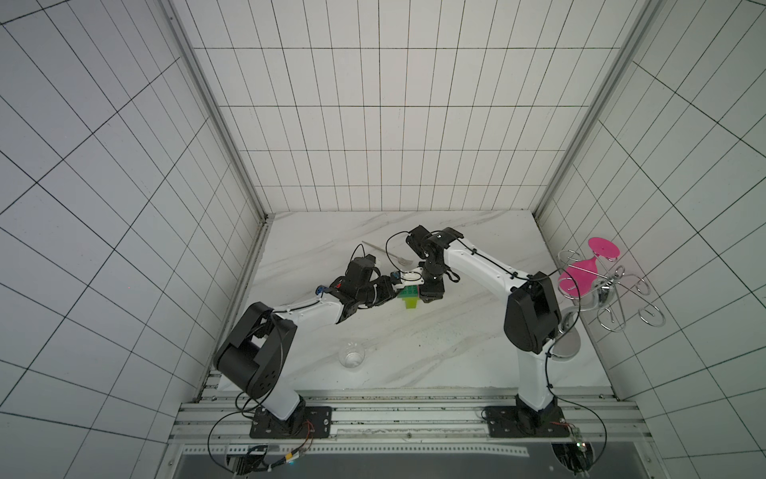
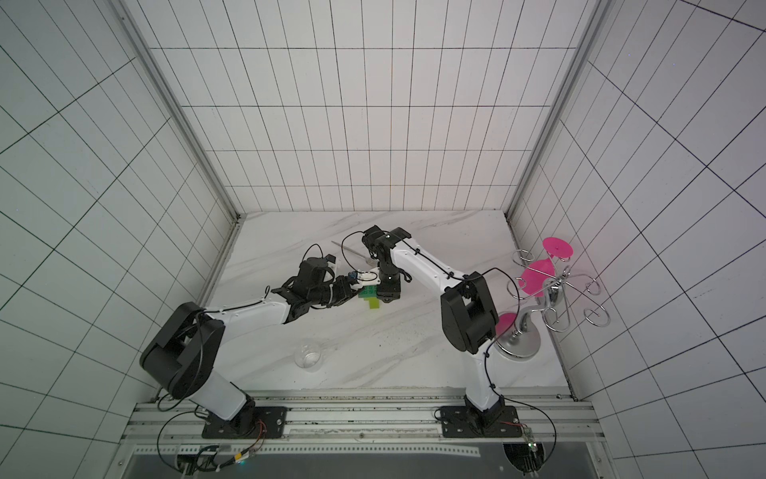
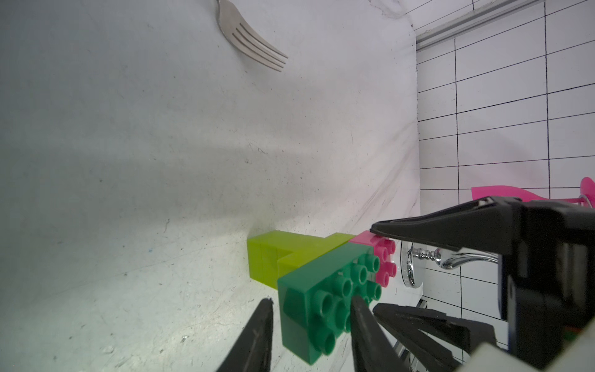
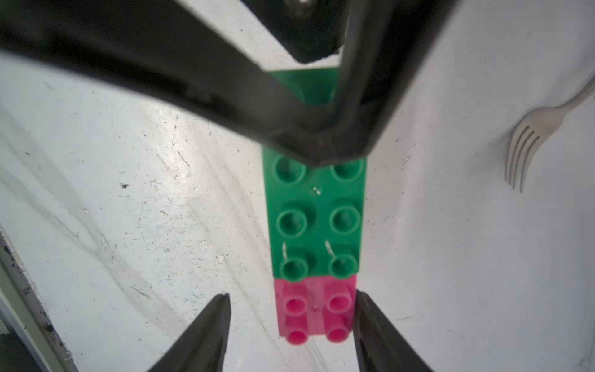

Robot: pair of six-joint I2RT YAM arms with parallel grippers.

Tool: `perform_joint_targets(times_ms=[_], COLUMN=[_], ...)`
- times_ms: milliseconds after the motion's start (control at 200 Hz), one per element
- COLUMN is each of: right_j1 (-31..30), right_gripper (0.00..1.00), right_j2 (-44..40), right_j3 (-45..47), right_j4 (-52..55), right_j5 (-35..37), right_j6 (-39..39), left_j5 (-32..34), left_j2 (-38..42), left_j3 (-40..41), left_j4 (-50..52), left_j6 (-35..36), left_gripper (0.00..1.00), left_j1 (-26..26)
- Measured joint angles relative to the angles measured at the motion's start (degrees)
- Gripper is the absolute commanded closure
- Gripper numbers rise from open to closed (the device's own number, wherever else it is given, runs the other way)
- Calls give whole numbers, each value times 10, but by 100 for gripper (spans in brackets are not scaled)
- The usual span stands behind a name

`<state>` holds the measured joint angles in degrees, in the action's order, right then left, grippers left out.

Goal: Assemble a spoon with lego
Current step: Assemble the lego brick with the lego brick, then pick up the lego brick from the center of the board.

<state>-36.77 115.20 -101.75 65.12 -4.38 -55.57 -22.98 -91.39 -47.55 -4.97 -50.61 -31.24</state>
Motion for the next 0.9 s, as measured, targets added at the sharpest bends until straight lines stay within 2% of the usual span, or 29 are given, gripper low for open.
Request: perform_joint_targets(times_ms=[10, 20, 40, 50, 250, 375, 440, 535, 620, 720, 900], right_j1=[0, 0, 0, 1, 12, 23, 26, 27, 26, 22, 10], right_gripper=[32, 27, 4, 0, 1, 2, 3, 6, 7, 8, 9], right_j2=[0, -2, -4, -6, -66, -118, -148, -194, -221, -237, -251], right_j3=[0, 0, 0, 0, 0, 2, 10, 43, 71, 106, 161], right_j4=[0, 0, 1, 1, -5, -34, -64, -118, -163, -216, -280], right_j5=[-2, -3, -6, -8, -37, -44, -49, -64, -90, -118, -148], right_j6=[1, 0, 2, 1, 12, 32, 46, 70, 88, 100, 116], left_j5=[0, 0, 1, 0, -1, 2, 15, 72, 117, 155, 186], left_j2=[1, 2, 5, 6, 51, 129, 188, 286, 329, 296, 123], left_j3=[0, 0, 0, 0, 1, 26, 46, 77, 95, 92, 57], left_j4=[0, 1, 2, 2, 18, 38, 63, 100, 122, 139, 180], left_j6=[-1, -2, 0, -1, 1, 7, 17, 35, 49, 77, 98], left_gripper=[57, 57, 56, 56, 56, 56, 50, 42, 37, 34, 34], left_j1=[0, 0, 0, 0, 2, 29, 53, 92, 127, 165, 210])
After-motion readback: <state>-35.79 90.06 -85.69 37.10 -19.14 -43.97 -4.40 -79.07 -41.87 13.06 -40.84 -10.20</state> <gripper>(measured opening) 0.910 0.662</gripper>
